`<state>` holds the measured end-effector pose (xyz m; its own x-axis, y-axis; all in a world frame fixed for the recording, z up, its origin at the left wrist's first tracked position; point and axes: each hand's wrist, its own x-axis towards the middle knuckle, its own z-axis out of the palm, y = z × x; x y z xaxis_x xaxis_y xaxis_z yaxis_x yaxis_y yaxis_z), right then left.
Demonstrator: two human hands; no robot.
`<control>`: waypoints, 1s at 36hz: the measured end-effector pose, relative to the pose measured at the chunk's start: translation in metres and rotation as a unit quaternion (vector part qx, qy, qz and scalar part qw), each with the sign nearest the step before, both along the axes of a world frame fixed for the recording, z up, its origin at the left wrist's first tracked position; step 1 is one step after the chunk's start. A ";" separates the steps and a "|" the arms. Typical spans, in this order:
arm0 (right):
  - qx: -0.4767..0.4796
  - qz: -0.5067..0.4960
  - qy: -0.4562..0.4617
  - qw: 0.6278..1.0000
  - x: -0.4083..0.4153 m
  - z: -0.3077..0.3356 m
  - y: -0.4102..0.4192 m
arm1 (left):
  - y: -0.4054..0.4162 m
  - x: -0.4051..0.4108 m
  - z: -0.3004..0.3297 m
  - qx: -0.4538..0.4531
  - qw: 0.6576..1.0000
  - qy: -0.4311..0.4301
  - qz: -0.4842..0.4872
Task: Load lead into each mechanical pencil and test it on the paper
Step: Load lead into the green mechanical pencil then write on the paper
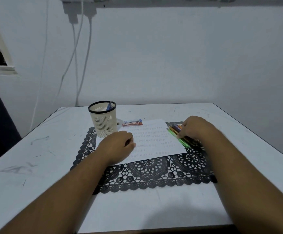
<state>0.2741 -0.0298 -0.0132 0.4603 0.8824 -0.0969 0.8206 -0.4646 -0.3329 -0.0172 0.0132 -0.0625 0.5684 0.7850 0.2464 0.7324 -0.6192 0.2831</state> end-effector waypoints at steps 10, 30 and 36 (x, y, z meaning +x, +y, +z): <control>-0.016 0.017 -0.049 0.999 -0.012 -0.002 -0.001 | 0.000 -0.001 -0.001 0.004 1.000 -0.001 0.000; 0.140 0.328 -0.095 0.929 -0.110 -0.024 0.002 | 0.012 -0.024 0.018 -0.015 0.991 -0.129 -0.041; 0.084 0.280 0.058 0.954 -0.075 -0.024 0.002 | 0.011 -0.021 0.011 -0.054 0.996 -0.074 0.000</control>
<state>0.1990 -0.0279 -0.0370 -0.0944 0.9945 0.0452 0.8779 0.1045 -0.4673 -0.0381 0.0244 -0.0516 0.5328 0.8109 0.2418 0.6777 -0.5800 0.4520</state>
